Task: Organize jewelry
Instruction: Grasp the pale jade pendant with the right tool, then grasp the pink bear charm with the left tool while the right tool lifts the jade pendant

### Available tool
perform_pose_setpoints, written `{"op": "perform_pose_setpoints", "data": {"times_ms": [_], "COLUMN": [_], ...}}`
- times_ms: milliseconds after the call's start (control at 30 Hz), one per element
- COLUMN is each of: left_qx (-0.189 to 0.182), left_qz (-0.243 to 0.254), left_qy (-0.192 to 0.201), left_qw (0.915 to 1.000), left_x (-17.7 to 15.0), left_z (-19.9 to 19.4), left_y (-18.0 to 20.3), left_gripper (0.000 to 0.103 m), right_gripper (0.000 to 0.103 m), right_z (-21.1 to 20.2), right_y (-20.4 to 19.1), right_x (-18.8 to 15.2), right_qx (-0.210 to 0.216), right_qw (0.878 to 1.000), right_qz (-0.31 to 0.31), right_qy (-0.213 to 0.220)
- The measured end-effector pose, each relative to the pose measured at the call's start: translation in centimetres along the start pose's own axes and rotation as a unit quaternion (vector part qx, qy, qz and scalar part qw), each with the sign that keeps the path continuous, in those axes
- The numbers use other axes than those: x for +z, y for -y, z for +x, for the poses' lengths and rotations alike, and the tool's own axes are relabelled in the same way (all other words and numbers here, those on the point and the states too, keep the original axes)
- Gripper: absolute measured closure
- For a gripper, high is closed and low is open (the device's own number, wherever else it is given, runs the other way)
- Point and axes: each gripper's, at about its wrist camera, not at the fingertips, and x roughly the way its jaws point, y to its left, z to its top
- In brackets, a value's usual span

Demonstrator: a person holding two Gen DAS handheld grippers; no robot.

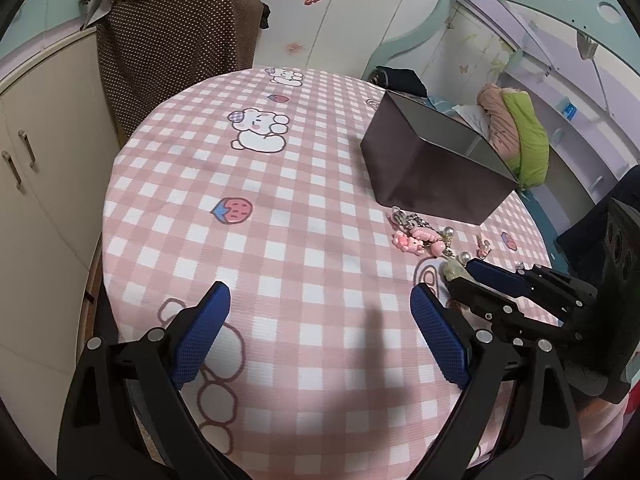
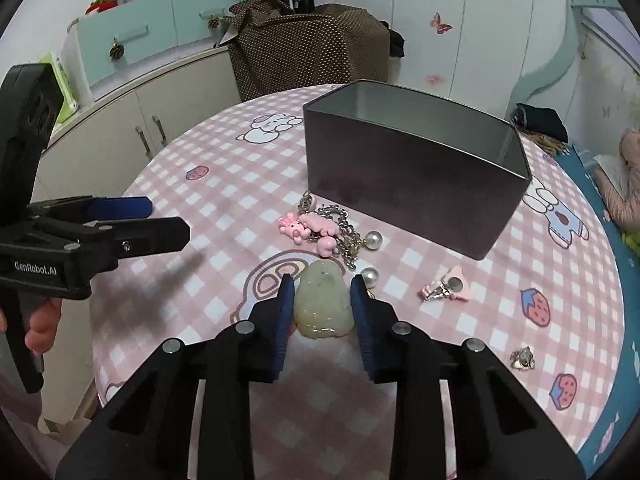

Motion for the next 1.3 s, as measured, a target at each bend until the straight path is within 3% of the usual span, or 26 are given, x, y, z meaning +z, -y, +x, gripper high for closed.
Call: {"op": "perform_pose_setpoints", "data": {"times_ms": [167, 200, 233, 333, 400, 600, 767, 833, 967, 1100, 1300], "left_qx": [-0.010, -0.012, -0.014, -0.018, -0.023, -0.024, -0.019, -0.014, -0.012, -0.010, -0.018], "left_qz": [0.014, 0.016, 0.019, 0.028, 0.036, 0.040, 0.030, 0.025, 0.020, 0.017, 0.024], "left_qy": [0.001, 0.002, 0.003, 0.003, 0.001, -0.004, -0.005, -0.007, -0.008, -0.012, -0.012], "left_qw": [0.9999, 0.9998, 0.9997, 0.9994, 0.9991, 0.9989, 0.9994, 0.9996, 0.9997, 0.9997, 0.9995], "left_x": [0.3, 0.4, 0.4, 0.6, 0.7, 0.7, 0.7, 0.6, 0.5, 0.6, 0.6], "left_z": [0.0, 0.0, 0.0, 0.2, 0.4, 0.9, 0.9, 0.9, 0.8, 1.2, 1.2], "left_y": [1.2, 1.4, 1.7, 2.6, 3.3, 4.0, 3.5, 3.1, 2.5, 2.3, 2.9], "left_gripper": [0.011, 0.011, 0.011, 0.011, 0.011, 0.011, 0.011, 0.011, 0.011, 0.011, 0.011], "right_gripper": [0.077, 0.093, 0.103, 0.103, 0.102, 0.081, 0.076, 0.057, 0.055, 0.074, 0.075], "right_z": [-0.8, -1.1, -1.5, -2.5, -2.7, -1.8, -1.0, -0.6, -0.3, -0.2, -0.5], "right_y": [0.7, 0.8, 1.1, 1.7, 2.0, 2.7, 1.4, 1.2, 0.9, 0.8, 1.3], "right_x": [0.2, 0.4, 0.5, 0.9, 0.9, 0.4, 0.2, 0.0, -0.3, -0.3, -0.3], "right_qx": [-0.004, 0.003, 0.005, -0.004, -0.006, -0.014, 0.002, -0.009, -0.014, -0.029, -0.024], "right_qw": [1.000, 1.000, 0.999, 0.999, 0.999, 0.999, 1.000, 1.000, 1.000, 0.999, 0.999], "right_qz": [0.017, 0.022, 0.027, 0.031, 0.027, 0.047, 0.027, 0.027, 0.026, 0.014, 0.027], "right_qy": [0.012, 0.019, 0.026, 0.041, 0.038, 0.011, -0.001, -0.009, -0.010, -0.001, -0.001]}}
